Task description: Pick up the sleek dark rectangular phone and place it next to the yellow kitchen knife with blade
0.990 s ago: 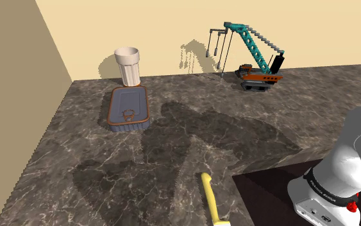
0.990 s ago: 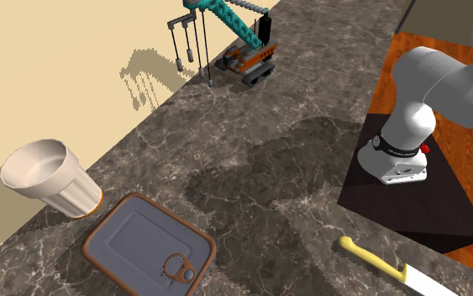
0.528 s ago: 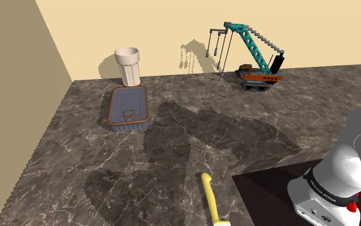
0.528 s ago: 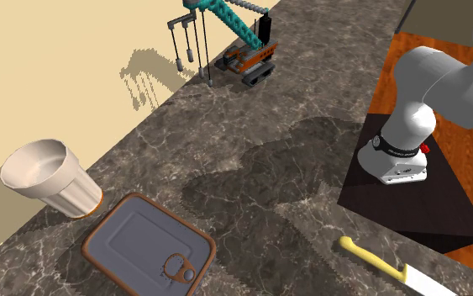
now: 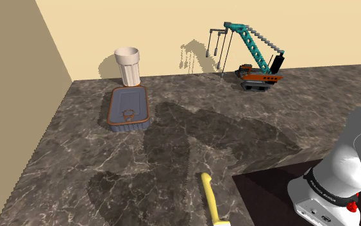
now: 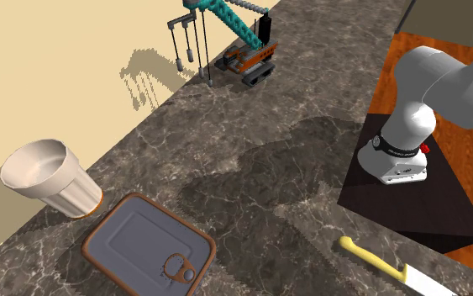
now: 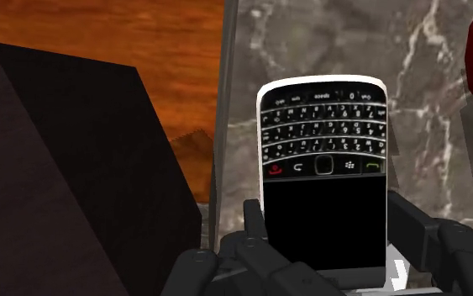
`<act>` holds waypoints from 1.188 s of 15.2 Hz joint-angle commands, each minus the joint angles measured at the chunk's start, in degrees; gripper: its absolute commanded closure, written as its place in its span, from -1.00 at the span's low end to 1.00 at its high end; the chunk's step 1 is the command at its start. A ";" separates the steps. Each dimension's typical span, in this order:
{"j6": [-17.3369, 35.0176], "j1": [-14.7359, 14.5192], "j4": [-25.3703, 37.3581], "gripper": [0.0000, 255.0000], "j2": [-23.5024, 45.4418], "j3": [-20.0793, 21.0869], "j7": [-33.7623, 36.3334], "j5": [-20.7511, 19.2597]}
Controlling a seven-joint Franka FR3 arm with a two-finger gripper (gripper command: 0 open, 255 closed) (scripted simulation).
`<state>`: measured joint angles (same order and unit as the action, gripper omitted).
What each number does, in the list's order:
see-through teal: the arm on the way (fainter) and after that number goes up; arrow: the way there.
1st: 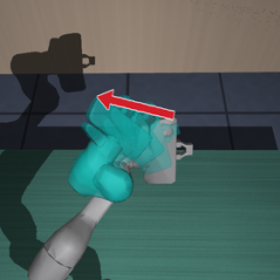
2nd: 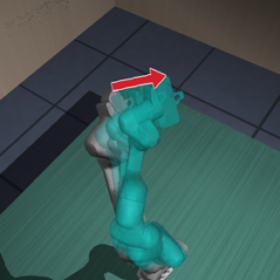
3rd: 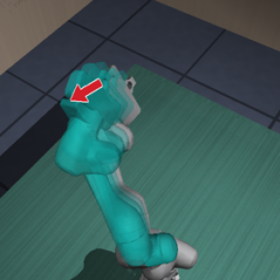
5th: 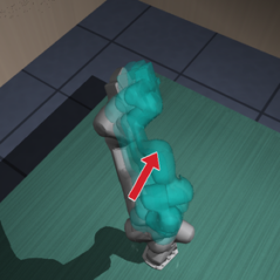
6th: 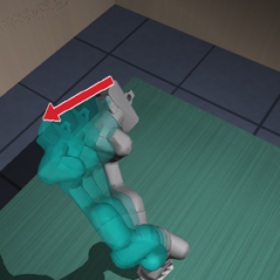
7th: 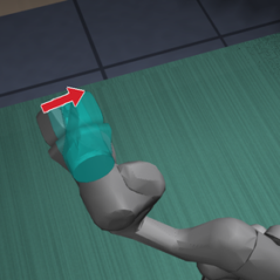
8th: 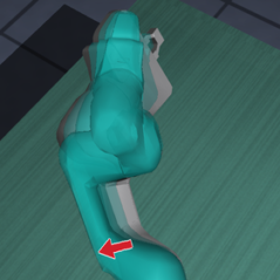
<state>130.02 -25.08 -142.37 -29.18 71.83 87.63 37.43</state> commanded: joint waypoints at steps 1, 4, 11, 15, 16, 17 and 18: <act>0.02 0.01 0.00 -1.00 0.01 0.02 0.00 0.00; 0.02 0.01 0.00 -1.00 0.01 0.01 0.00 0.00; -8.74 -4.87 2.80 -1.00 -4.75 -8.35 -0.08 -1.06; -8.74 -4.86 2.80 -1.00 -4.75 -8.35 -0.08 -1.06; -8.74 -4.86 2.80 -1.00 -4.75 -8.35 -0.08 -1.06; -8.74 -4.86 2.80 -1.00 -4.75 -8.35 -0.08 -1.06; -8.74 -4.86 2.80 -1.00 -4.75 -8.35 -0.08 -1.06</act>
